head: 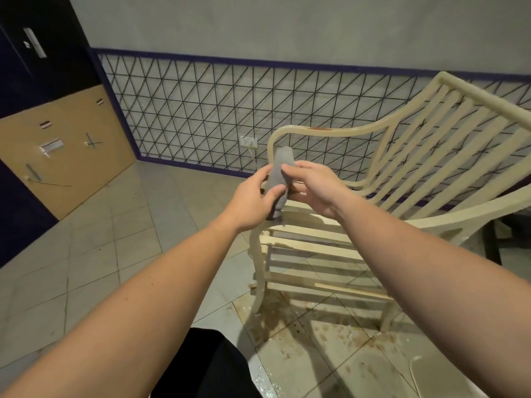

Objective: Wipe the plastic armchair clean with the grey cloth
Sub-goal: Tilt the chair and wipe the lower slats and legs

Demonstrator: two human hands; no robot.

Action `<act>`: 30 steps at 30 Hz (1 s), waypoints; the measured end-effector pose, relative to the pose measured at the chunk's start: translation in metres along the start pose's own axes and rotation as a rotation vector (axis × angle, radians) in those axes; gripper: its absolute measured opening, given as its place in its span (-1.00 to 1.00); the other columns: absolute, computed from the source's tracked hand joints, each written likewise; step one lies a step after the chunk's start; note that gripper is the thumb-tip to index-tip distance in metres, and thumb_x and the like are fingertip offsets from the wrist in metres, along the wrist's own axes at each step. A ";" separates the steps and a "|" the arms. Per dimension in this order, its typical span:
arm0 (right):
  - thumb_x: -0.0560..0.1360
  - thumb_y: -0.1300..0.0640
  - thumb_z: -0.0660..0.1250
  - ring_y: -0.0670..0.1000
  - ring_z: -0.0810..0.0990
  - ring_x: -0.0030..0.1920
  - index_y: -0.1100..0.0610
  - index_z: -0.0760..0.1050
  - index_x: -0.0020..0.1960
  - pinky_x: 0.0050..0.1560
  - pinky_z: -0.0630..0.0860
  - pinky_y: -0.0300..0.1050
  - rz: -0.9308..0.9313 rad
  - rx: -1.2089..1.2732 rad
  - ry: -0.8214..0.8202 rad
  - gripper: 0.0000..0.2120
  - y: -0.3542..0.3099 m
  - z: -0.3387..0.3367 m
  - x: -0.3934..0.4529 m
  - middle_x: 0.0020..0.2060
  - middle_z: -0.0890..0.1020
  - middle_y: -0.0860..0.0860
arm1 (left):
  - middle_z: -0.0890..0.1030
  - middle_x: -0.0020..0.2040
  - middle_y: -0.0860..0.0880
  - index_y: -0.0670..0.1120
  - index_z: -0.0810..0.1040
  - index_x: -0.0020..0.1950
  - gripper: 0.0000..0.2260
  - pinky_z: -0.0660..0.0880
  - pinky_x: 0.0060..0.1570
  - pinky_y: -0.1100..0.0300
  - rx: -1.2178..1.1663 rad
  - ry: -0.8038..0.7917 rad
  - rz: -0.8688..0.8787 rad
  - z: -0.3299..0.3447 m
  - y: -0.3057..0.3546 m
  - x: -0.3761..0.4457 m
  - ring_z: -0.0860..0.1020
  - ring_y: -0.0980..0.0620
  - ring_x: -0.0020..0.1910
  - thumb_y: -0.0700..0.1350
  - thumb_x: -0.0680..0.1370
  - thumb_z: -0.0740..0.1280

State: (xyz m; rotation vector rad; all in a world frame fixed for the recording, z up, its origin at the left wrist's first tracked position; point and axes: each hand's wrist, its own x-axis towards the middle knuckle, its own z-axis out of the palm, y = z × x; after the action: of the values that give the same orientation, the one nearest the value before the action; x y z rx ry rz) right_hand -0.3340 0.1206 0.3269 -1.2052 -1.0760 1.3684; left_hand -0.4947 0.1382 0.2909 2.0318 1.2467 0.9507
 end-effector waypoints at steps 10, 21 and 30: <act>0.62 -0.05 0.24 0.04 0.64 0.07 0.01 0.66 0.04 0.11 0.52 -0.07 0.050 -0.954 -0.049 -0.75 0.033 -0.050 0.022 -0.03 0.70 -0.06 | 0.69 0.00 -0.13 -0.04 0.62 0.14 -0.76 0.59 0.00 -0.03 -0.261 0.132 -0.395 -0.035 -0.070 -0.002 0.65 -0.13 -0.05 -0.04 0.70 0.17; 0.65 0.05 0.23 0.01 0.42 0.42 -0.12 0.33 0.51 0.34 0.32 -0.17 -0.006 -1.185 -0.067 -0.57 0.088 -0.090 0.006 0.41 0.48 -0.09 | 0.66 0.07 0.00 0.01 0.59 0.19 -0.73 0.56 0.16 -0.06 -0.400 0.016 -0.573 0.060 -0.087 -0.031 0.60 -0.06 0.11 -0.01 0.71 0.11; 0.65 0.02 0.23 0.01 0.43 0.41 -0.10 0.33 0.51 0.33 0.32 -0.18 -0.022 -1.187 -0.039 -0.56 0.093 -0.090 0.006 0.39 0.50 -0.07 | 0.66 0.15 0.14 -0.01 0.63 0.32 -0.67 0.54 0.02 0.40 -0.121 0.066 -0.219 0.050 -0.086 -0.067 0.58 0.36 -0.01 -0.28 0.64 0.26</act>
State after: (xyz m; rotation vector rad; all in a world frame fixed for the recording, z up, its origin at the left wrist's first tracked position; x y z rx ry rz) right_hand -0.2553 0.1161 0.2236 -1.9522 -2.0272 0.6492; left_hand -0.5189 0.1076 0.1775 1.7430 1.3790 0.9691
